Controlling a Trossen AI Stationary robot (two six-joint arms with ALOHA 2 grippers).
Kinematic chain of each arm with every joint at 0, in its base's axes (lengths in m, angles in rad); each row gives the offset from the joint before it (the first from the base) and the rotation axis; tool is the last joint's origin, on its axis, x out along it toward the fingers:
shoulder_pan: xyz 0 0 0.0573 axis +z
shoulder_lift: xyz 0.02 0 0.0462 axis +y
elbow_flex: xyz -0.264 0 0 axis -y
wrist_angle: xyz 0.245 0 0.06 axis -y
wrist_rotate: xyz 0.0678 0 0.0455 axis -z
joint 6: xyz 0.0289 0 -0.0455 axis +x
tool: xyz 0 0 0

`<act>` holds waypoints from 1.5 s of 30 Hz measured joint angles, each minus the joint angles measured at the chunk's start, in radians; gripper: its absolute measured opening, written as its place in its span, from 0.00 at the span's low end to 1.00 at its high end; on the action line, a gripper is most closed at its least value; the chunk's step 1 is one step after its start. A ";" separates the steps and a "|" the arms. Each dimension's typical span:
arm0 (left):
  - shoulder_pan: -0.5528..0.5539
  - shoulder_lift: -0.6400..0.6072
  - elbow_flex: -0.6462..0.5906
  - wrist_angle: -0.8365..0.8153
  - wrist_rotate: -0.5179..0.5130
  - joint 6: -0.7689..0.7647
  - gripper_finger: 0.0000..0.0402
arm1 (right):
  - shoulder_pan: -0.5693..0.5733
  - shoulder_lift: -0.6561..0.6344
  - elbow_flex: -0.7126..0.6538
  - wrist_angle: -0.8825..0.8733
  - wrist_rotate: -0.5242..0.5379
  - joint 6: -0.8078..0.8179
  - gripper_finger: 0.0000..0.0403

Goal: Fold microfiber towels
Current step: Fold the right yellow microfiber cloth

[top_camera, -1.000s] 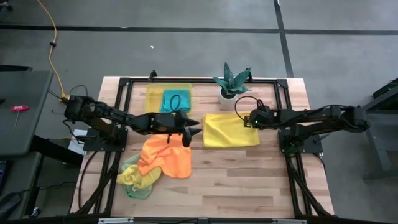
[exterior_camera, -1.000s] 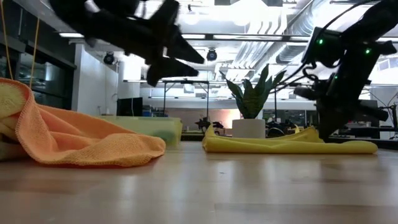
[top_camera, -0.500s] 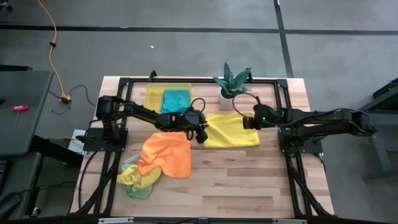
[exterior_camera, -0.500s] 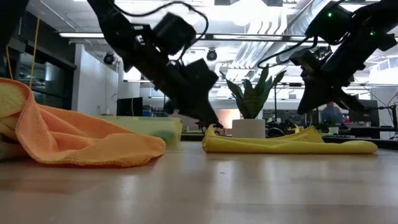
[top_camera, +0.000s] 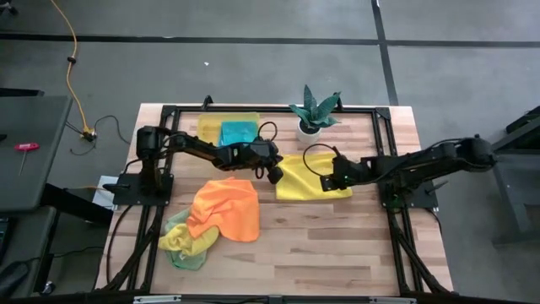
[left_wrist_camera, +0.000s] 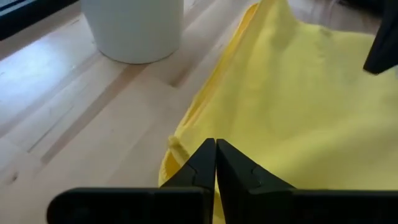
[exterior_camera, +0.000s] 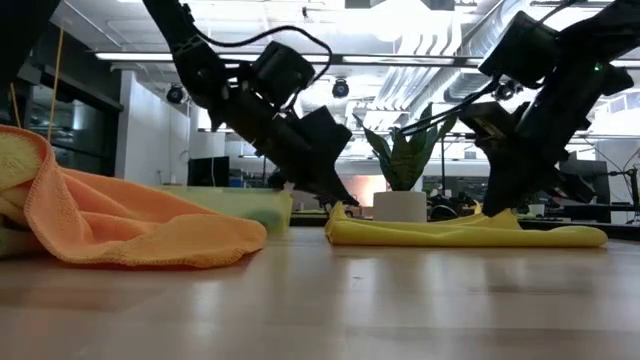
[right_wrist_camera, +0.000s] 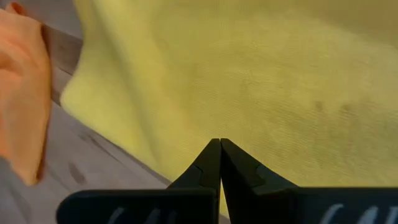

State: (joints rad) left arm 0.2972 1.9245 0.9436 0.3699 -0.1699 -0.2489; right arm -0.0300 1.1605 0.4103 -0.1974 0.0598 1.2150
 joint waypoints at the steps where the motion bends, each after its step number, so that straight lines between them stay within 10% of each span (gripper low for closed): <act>1: 0.002 0.006 0.000 0.000 0.001 0.004 0.00 | 0.002 0.009 0.000 0.007 0.000 0.000 0.00; 9: 0.011 0.014 -0.002 -0.029 -0.101 0.060 0.00 | 0.026 0.031 0.000 0.002 0.007 0.062 0.00; 28: 0.063 -0.219 0.055 -0.069 0.022 0.159 0.00 | -0.008 -0.140 0.002 -0.032 0.164 0.016 0.00; 34: 0.035 -0.381 0.047 -0.059 0.184 0.118 0.00 | -0.055 -0.253 0.145 -0.315 0.242 -0.126 0.00; 45: -0.157 -0.420 -0.200 0.264 0.157 -0.090 0.00 | -0.100 -0.204 0.295 -0.697 0.164 -0.214 0.00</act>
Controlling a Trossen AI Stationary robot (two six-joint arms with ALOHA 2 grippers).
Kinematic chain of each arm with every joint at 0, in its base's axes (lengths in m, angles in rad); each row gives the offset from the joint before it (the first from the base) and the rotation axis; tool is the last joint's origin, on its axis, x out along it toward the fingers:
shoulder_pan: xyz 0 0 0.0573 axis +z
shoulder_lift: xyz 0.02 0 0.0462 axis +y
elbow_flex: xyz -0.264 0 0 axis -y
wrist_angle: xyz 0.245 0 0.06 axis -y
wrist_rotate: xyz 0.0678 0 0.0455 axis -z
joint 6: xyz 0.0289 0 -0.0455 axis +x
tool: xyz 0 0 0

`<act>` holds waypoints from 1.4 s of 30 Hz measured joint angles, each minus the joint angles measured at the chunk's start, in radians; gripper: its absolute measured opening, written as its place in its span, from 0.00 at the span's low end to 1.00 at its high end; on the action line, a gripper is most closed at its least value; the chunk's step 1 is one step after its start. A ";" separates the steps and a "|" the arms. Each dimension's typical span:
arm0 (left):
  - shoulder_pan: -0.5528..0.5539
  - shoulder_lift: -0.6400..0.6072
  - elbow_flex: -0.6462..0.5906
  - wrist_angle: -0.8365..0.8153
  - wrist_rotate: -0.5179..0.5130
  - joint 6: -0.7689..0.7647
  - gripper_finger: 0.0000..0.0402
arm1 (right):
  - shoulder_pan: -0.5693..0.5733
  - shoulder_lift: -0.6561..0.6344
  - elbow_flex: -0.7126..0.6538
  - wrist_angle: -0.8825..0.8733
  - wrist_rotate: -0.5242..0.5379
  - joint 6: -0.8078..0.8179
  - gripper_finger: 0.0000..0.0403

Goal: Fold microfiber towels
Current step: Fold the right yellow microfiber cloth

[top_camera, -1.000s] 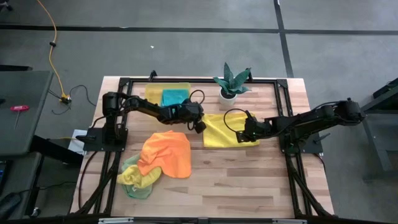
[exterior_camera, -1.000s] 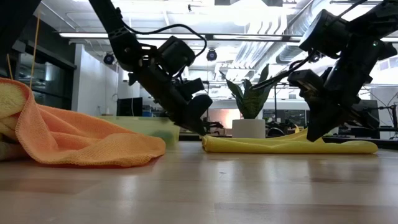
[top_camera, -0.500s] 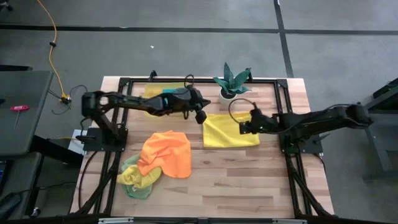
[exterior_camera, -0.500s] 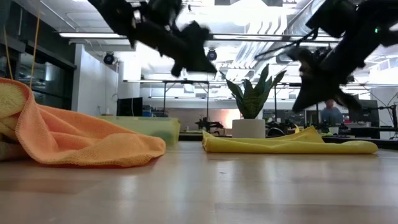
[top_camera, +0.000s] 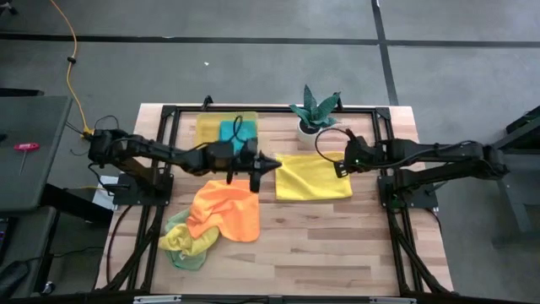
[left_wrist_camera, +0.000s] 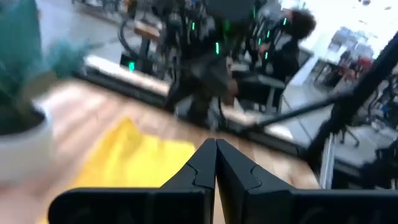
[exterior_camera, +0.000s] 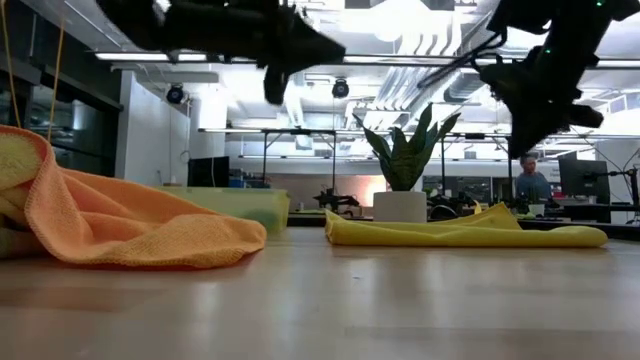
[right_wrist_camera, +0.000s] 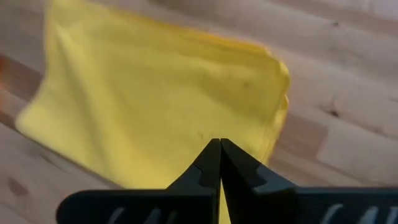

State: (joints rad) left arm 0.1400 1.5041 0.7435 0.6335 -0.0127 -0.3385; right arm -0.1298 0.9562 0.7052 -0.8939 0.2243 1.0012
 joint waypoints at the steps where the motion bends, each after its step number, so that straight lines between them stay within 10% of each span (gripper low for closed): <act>1: -0.019 0.002 -0.012 -0.005 -0.008 0.000 0.00 | 0.003 0.006 0.000 -0.005 -0.011 0.000 0.00; 9: -0.091 0.011 -0.031 -0.048 -0.029 0.001 0.00 | 0.021 0.015 0.000 -0.043 -0.064 -0.016 0.03; 24: -0.087 0.010 -0.030 -0.068 -0.052 0.000 0.00 | 0.021 0.015 0.000 -0.019 -0.118 -0.066 0.39; 42: -0.087 0.010 -0.030 -0.095 -0.055 0.080 0.00 | 0.022 0.015 0.000 0.044 -0.130 -0.243 0.41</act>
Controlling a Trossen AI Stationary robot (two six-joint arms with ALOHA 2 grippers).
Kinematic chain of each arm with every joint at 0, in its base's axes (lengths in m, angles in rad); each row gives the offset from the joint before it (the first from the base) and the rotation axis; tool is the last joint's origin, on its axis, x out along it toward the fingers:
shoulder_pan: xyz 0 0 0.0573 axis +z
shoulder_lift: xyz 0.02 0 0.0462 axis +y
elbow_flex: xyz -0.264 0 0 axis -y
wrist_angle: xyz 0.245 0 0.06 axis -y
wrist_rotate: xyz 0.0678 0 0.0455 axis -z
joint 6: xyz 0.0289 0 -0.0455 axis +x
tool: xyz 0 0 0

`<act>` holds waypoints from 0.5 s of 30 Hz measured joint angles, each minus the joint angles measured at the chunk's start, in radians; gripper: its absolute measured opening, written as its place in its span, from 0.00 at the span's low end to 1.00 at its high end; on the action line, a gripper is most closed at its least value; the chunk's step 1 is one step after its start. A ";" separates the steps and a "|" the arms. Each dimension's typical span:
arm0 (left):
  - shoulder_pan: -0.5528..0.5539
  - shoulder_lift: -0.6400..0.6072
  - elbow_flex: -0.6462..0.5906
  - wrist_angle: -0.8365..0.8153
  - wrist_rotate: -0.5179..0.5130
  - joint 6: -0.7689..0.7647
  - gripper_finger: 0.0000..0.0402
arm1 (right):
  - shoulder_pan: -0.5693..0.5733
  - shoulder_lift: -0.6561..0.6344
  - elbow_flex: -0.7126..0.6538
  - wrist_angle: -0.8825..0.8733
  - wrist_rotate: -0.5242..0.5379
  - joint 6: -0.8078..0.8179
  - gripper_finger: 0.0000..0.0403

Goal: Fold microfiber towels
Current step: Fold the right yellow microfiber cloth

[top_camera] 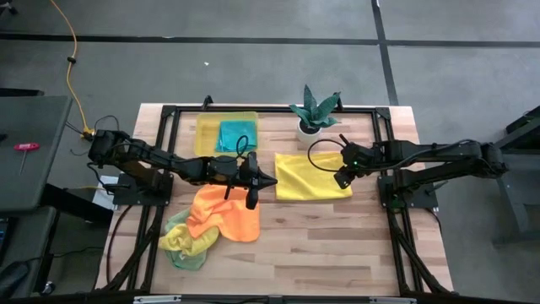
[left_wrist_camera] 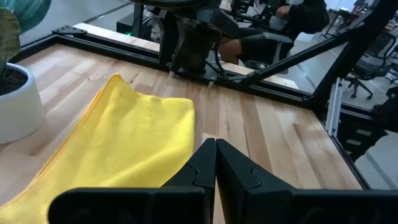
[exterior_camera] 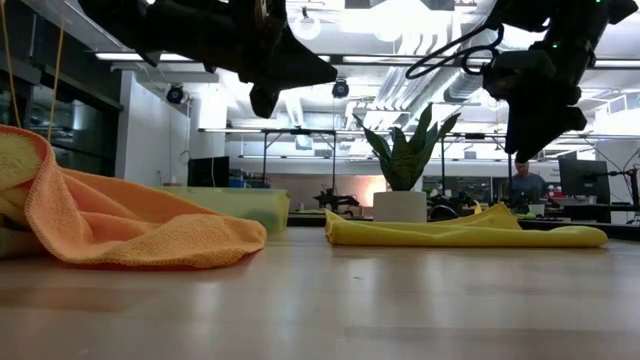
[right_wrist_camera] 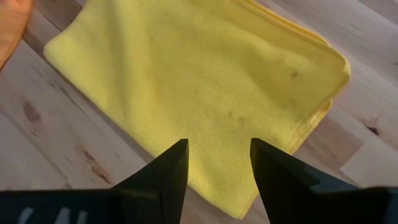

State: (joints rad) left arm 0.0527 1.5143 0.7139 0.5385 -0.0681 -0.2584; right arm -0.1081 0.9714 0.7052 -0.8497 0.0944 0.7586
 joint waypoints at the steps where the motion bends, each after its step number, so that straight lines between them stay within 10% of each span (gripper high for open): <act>1: 0.000 0.000 0.000 0.000 -0.001 0.000 0.00 | 0.000 0.000 0.000 0.000 0.000 0.000 0.41; 15: -0.004 0.112 0.044 -0.151 -0.061 0.105 0.23 | 0.000 0.000 0.000 0.000 -0.016 0.001 0.41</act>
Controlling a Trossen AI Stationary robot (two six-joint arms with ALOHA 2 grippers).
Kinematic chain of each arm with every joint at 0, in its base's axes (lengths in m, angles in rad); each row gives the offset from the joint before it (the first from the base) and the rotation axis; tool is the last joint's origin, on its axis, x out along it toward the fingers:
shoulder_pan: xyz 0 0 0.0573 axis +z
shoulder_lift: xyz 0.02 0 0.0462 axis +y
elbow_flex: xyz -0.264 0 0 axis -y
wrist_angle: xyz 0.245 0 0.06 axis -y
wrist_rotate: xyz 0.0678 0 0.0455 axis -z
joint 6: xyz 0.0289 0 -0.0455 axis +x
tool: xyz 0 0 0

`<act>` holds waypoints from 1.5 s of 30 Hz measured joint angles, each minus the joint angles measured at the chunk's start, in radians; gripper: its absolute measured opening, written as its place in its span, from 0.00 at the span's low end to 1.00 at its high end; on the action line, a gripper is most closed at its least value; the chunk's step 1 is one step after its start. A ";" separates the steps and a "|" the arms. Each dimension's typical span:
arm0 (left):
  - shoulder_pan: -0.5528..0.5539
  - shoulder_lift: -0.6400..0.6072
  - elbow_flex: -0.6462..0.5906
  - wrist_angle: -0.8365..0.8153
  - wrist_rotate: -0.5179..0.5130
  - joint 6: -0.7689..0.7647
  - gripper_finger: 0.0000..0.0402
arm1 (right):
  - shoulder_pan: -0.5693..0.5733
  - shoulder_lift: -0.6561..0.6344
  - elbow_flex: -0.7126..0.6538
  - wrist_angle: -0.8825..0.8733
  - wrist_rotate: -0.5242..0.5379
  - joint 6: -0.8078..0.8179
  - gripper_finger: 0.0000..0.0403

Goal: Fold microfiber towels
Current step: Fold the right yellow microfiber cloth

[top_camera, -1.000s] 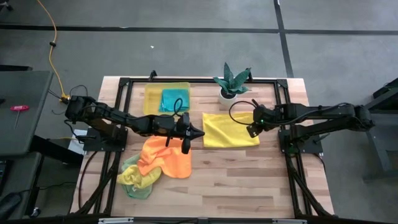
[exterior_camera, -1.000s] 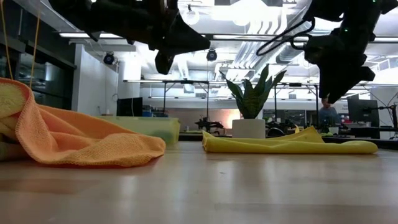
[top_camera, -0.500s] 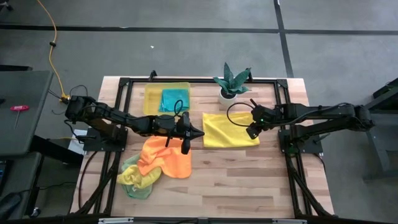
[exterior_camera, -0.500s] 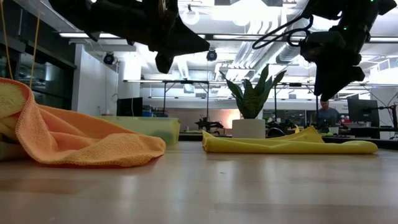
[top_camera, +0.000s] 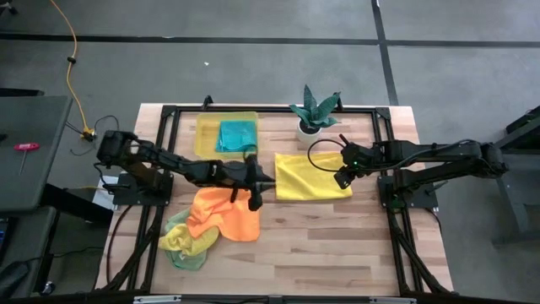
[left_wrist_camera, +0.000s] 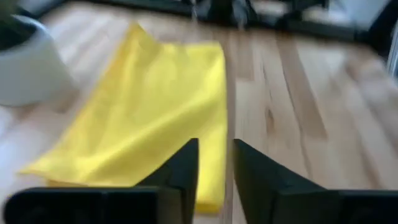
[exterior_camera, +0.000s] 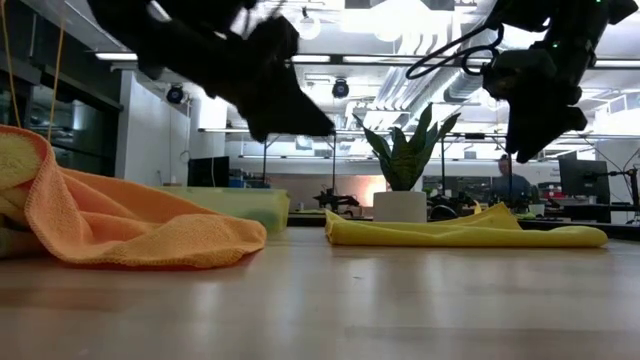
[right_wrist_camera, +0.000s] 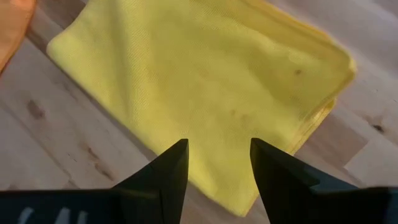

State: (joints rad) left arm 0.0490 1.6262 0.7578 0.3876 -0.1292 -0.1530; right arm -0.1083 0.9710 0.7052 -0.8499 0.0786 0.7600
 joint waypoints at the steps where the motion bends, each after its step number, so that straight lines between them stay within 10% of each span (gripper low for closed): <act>1: 0.000 0.028 0.019 -0.014 0.015 0.019 0.26 | 0.000 0.000 0.000 -0.001 -0.002 -0.001 0.41; 11: -0.017 0.261 0.235 -0.206 0.080 0.268 0.45 | 0.000 0.000 0.000 -0.006 -0.001 0.007 0.41; 35: -0.029 0.341 0.237 -0.229 -0.043 0.552 0.45 | -0.003 0.046 -0.001 -0.015 0.019 0.026 0.41; 45: -0.027 0.341 0.237 -0.239 -0.077 0.585 0.20 | -0.003 0.054 -0.001 -0.144 -0.067 0.188 0.41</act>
State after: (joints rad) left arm 0.0220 1.9671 0.9951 0.1490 -0.2058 0.4316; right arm -0.1112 1.0246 0.7037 -0.9935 0.0117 0.9477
